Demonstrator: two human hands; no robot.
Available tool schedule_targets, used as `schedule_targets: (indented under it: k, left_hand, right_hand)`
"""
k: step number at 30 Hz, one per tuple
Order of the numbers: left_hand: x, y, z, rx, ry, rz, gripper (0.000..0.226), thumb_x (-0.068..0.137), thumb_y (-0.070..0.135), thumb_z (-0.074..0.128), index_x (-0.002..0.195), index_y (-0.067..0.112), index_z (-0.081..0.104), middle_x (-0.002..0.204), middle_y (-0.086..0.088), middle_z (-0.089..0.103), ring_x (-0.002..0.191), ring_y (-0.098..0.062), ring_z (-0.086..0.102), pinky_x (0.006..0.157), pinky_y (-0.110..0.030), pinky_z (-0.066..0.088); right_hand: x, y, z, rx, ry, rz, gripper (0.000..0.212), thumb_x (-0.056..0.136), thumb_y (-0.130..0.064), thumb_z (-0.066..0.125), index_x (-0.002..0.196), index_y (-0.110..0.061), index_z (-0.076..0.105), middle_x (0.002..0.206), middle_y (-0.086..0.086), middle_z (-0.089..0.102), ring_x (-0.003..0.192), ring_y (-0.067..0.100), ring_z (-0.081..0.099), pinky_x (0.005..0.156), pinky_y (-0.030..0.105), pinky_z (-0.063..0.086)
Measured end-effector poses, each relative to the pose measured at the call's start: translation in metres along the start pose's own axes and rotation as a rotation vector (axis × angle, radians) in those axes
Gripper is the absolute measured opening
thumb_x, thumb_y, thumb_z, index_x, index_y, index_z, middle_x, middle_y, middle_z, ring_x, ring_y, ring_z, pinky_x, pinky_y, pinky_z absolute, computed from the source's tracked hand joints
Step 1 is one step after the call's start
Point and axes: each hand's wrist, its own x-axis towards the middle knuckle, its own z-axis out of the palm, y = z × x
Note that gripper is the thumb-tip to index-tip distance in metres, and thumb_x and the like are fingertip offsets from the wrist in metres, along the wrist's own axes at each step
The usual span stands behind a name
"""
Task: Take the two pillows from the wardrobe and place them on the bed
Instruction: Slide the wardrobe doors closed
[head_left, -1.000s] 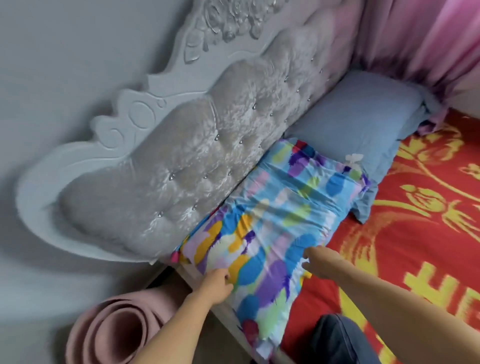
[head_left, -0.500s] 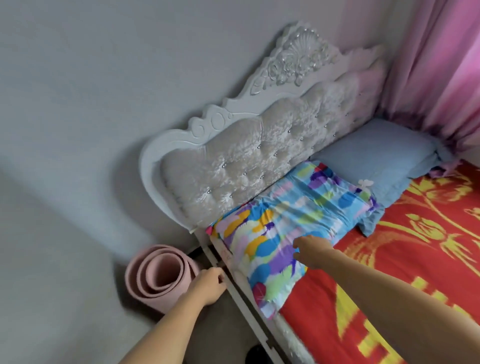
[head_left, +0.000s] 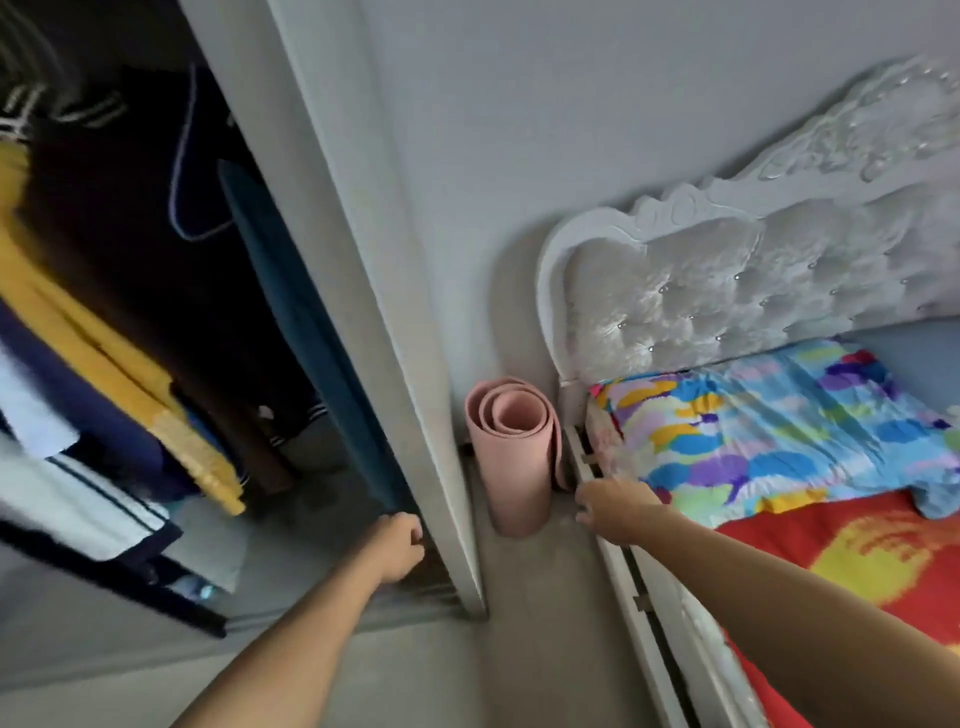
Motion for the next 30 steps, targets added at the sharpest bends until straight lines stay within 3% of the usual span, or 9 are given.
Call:
schedule_targets:
  k: [5,9,19,30]
  left_hand:
    - [-0.059,-0.097,-0.028,-0.066,0.061,-0.126,0.023,0.083,0.025,0.062,0.104,0.016,0.064,0.11,-0.009,0.068,0.101,-0.025,0.062,0.091,-0.032,0.05]
    - [-0.107,-0.186,-0.06,-0.111,0.135,-0.21,0.022,0.083,0.027,0.06,0.101,0.017,0.064,0.109,-0.008,0.069,0.102,-0.025,0.063,0.088,-0.03,0.049]
    - [-0.214,-0.443,-0.166,-0.218,0.288,-0.378,0.02,0.082,0.016,0.058,0.099,0.012,0.067,0.105,-0.016,0.07,0.094,-0.03,0.066,0.081,-0.031,0.052]
    - [-0.186,-0.581,-0.282,-0.257,0.537,-0.335,0.019,0.085,0.022,0.061,0.1,0.015,0.067,0.099,-0.015,0.07,0.092,-0.031,0.064,0.082,-0.032,0.05]
  right_hand:
    - [0.006,-0.114,-0.01,-0.072,0.044,-0.132,0.035,0.084,-0.029,0.058,0.119,-0.024,0.06,0.12,0.008,0.063,0.108,0.029,0.061,0.087,0.036,0.05]
    - [0.017,-0.219,-0.01,-0.099,0.07,-0.276,0.032,0.09,-0.035,0.052,0.118,-0.022,0.059,0.118,0.009,0.063,0.103,0.029,0.062,0.087,0.04,0.053]
    - [0.048,-0.532,0.008,-0.152,0.096,-0.501,0.032,0.087,-0.038,0.047,0.114,-0.028,0.059,0.121,0.007,0.063,0.11,0.03,0.06,0.087,0.037,0.048]
    - [0.113,-0.748,-0.013,-0.125,0.099,-0.671,0.032,0.09,-0.035,0.048,0.12,-0.03,0.058,0.121,0.002,0.062,0.111,0.026,0.057,0.093,0.036,0.047]
